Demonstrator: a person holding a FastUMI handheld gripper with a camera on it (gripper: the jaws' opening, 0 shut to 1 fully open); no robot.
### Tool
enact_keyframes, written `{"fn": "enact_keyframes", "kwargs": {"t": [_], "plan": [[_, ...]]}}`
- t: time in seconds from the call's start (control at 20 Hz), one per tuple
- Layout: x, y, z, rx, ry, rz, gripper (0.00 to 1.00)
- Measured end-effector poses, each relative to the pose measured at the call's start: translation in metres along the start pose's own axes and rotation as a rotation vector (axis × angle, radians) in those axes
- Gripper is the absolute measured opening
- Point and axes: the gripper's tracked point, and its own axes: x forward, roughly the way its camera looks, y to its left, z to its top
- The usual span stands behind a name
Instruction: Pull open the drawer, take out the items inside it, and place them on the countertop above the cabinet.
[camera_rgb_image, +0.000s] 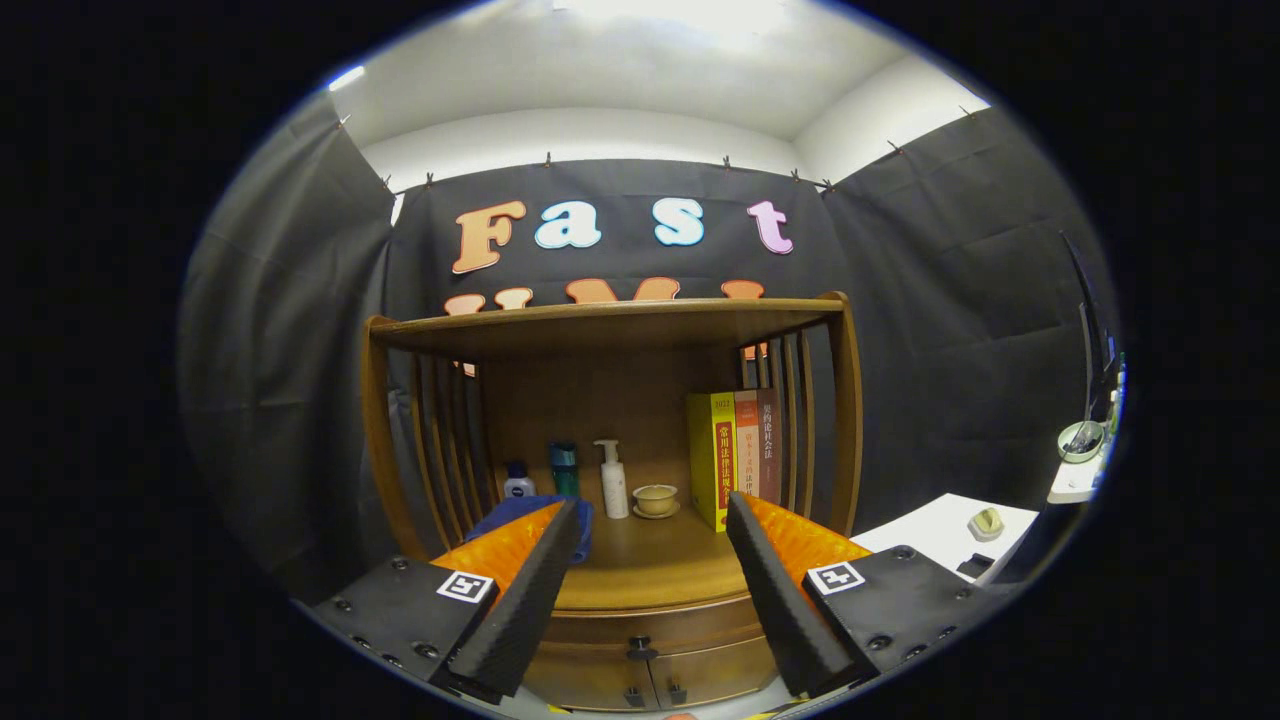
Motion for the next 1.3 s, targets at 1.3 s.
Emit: {"fn": "enact_keyframes", "kwargs": {"t": [1.3], "plan": [[0.037, 0.007, -0.324, -0.005, 0.283, 0.044, 0.85]]}}
